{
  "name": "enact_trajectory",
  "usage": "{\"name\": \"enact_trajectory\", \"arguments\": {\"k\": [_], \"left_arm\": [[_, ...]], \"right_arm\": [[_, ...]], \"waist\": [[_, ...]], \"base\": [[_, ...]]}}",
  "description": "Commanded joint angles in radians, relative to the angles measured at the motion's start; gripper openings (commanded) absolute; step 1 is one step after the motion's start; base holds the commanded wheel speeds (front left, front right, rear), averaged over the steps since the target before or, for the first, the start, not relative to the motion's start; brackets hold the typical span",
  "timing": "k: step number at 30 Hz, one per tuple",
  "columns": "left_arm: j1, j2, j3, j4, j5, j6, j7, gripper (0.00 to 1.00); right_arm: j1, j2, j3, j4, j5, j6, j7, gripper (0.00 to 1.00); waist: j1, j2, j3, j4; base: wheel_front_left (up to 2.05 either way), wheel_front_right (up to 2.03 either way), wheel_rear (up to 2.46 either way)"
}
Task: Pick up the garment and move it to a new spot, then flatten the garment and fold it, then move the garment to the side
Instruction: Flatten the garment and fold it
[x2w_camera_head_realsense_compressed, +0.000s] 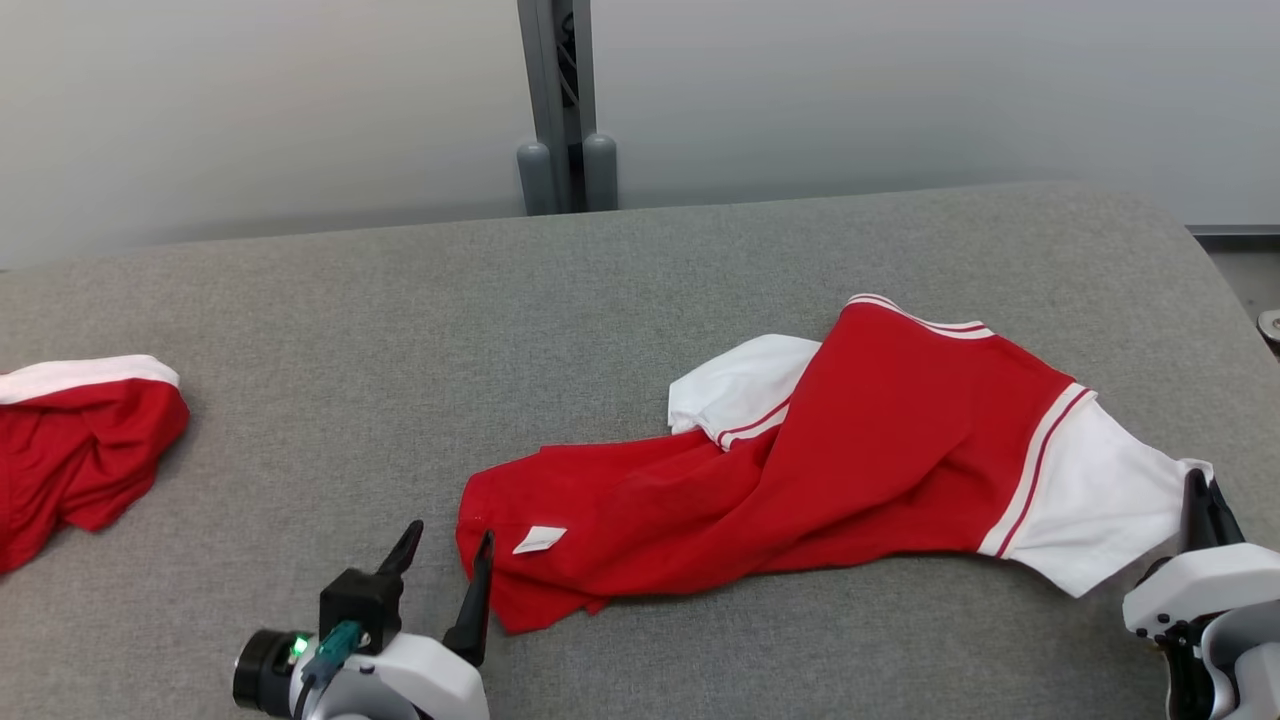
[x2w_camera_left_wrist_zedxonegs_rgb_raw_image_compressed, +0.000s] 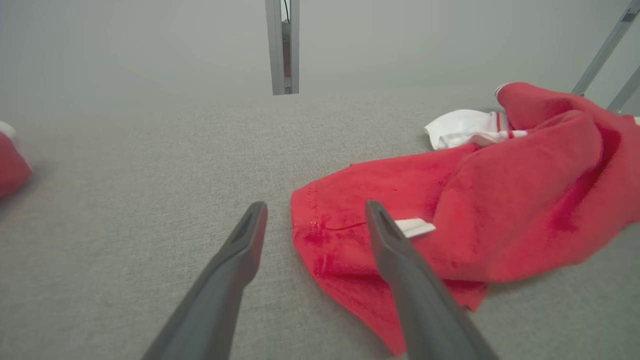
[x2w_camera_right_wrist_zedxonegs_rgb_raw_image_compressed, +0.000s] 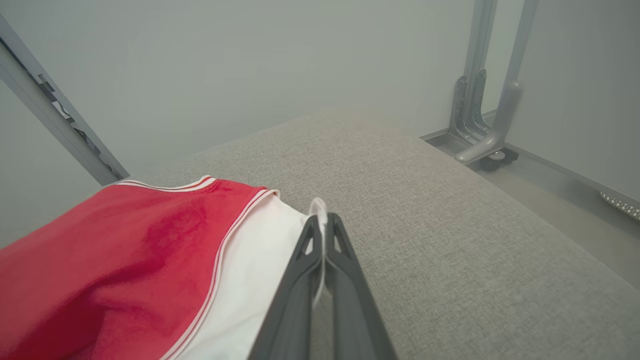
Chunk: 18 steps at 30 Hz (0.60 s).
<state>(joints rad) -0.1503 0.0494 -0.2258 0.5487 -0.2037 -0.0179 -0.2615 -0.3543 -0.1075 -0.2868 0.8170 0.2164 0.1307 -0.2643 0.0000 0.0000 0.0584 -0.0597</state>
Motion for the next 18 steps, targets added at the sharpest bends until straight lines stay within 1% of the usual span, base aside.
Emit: {"name": "enact_trajectory", "arguments": {"k": [1,4,7,9,14,18], "left_arm": [[-0.041,0.020,-0.004,0.031,0.030,-0.008,-0.003,1.00],[-0.100,0.039,-0.026,0.107,0.072,-0.025,-0.003,1.00],[-0.160,0.065,-0.057,0.178,0.119,-0.031,-0.003,1.00],[-0.188,0.069,-0.066,0.229,0.129,-0.036,-0.003,1.00],[-0.247,0.059,-0.069,0.333,0.101,-0.069,-0.003,1.00],[-0.272,0.045,-0.054,0.367,0.052,-0.090,-0.003,1.00]], "right_arm": [[-0.012,-0.004,-0.004,-0.003,-0.009,0.000,-0.002,0.00],[-0.024,0.002,0.000,-0.003,-0.009,0.000,-0.003,0.00],[-0.032,0.007,0.006,-0.007,-0.008,0.000,-0.002,0.00],[-0.036,0.010,0.008,-0.007,-0.005,0.000,-0.003,0.00],[-0.041,0.017,0.014,-0.006,0.000,0.000,-0.003,0.00],[-0.043,0.018,0.013,-0.007,0.002,0.000,-0.002,0.00]], "waist": [[0.0000,0.0000,0.009,-0.002],[0.0000,0.0000,0.024,-0.008],[0.0000,0.0000,0.039,-0.014],[0.0000,0.0000,0.046,-0.017],[0.0000,0.0000,0.057,-0.023],[0.0000,0.0000,0.063,-0.025]], "base": [[0.00,0.00,0.00],[0.00,0.00,0.00],[0.00,0.00,0.00],[0.00,0.00,0.00],[0.00,0.00,0.00],[0.00,0.00,0.00]]}}
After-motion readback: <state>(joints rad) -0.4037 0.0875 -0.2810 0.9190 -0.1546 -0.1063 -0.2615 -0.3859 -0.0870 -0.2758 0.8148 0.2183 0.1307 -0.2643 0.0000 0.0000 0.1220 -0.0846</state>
